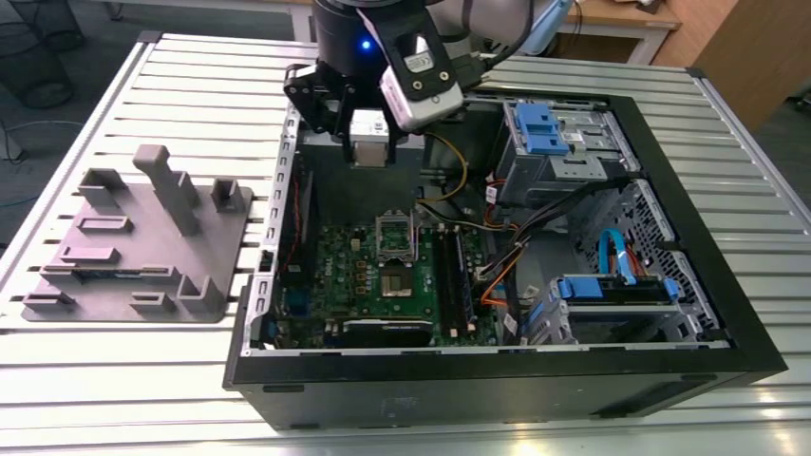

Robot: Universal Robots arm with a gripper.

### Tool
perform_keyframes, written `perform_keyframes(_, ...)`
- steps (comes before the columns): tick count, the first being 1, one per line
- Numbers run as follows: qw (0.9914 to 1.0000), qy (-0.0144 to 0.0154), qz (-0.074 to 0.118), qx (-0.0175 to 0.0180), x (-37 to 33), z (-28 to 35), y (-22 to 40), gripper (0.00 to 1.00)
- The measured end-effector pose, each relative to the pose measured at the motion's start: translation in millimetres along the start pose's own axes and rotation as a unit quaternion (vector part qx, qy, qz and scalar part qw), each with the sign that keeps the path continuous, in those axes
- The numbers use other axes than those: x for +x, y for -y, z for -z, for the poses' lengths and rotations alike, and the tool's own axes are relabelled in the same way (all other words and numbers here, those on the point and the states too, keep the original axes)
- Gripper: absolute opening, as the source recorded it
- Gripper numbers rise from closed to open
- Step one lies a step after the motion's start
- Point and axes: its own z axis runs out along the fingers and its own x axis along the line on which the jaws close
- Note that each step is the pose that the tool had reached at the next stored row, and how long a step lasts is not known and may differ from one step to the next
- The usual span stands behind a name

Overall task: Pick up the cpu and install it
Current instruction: 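Pick up the cpu and move it towards the insertion slot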

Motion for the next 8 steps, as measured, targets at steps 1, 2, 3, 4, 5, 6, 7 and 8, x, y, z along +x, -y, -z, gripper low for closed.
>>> perform_keyframes(1,1.00000,0.0000,0.000,-0.0001,-0.2,-0.2,0.5,0.47)
perform_keyframes(2,1.00000,0.0000,0.000,-0.0001,-0.3,-0.3,0.8,0.47)
perform_keyframes(3,1.00000,0.0000,0.000,0.0000,-0.4,-0.3,1.1,0.47)
perform_keyframes(4,1.00000,0.0000,0.000,0.0000,-0.5,-0.4,1.5,0.47)
perform_keyframes(5,1.00000,0.0000,0.000,0.0000,-0.7,-0.5,1.9,0.47)
perform_keyframes(6,1.00000,0.0000,0.000,0.0000,-0.9,-0.7,2.3,0.47)
perform_keyframes(7,1.00000,-0.0001,0.000,0.0001,-1.1,-0.8,3.0,0.47)
perform_keyframes(8,1.00000,-0.0001,0.000,0.0000,-1.5,-1.0,4.0,0.47)
